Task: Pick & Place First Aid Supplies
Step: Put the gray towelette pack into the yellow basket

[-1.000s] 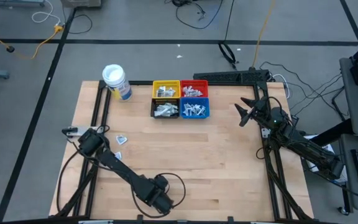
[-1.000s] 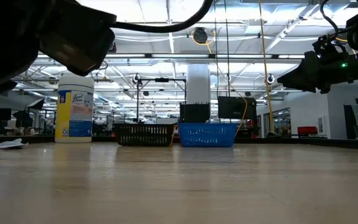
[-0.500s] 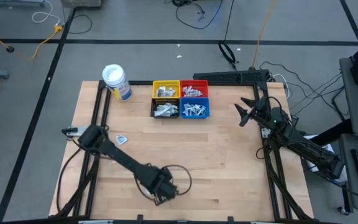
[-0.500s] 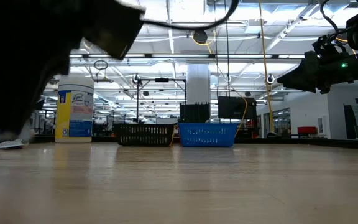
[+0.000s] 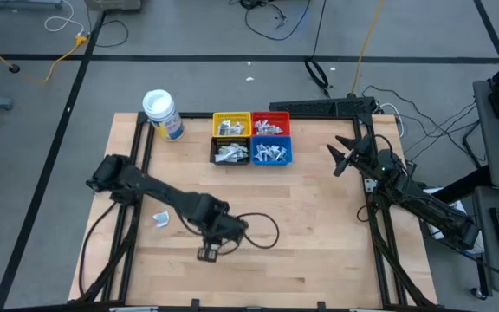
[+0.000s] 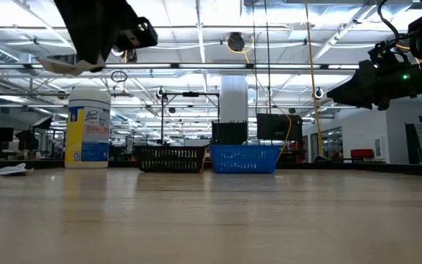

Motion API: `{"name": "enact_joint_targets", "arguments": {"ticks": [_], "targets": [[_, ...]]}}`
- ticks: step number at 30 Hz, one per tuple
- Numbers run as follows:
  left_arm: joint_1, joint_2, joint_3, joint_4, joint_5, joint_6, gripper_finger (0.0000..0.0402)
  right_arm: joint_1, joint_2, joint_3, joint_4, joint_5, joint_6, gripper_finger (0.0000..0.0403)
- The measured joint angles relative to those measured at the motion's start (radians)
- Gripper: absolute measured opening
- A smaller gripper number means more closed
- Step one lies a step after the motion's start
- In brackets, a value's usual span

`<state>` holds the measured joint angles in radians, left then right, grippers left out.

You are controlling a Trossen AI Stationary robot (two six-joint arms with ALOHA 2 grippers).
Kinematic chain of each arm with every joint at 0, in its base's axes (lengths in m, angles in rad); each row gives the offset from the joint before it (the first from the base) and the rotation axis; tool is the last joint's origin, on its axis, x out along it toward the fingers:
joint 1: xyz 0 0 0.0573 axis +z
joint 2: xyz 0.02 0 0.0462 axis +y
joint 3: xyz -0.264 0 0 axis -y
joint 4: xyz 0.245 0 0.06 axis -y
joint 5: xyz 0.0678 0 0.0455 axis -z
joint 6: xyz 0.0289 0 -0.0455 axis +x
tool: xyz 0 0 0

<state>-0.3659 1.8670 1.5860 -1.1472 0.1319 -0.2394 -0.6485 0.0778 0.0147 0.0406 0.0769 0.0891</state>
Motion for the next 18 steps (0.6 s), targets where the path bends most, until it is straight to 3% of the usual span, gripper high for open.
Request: {"name": "enact_joint_targets", "arguments": {"ticks": [7,18], "targets": [[0.145,-0.039,0.001,-0.088,-0.001,0.336,0.0009,0.000,0.000,0.000,0.000,0.000,0.000,0.0228],[0.566,-0.048,0.001,-0.105,-0.001,0.673,0.0007,0.000,0.000,0.000,0.000,0.000,0.000,0.0228]]}}
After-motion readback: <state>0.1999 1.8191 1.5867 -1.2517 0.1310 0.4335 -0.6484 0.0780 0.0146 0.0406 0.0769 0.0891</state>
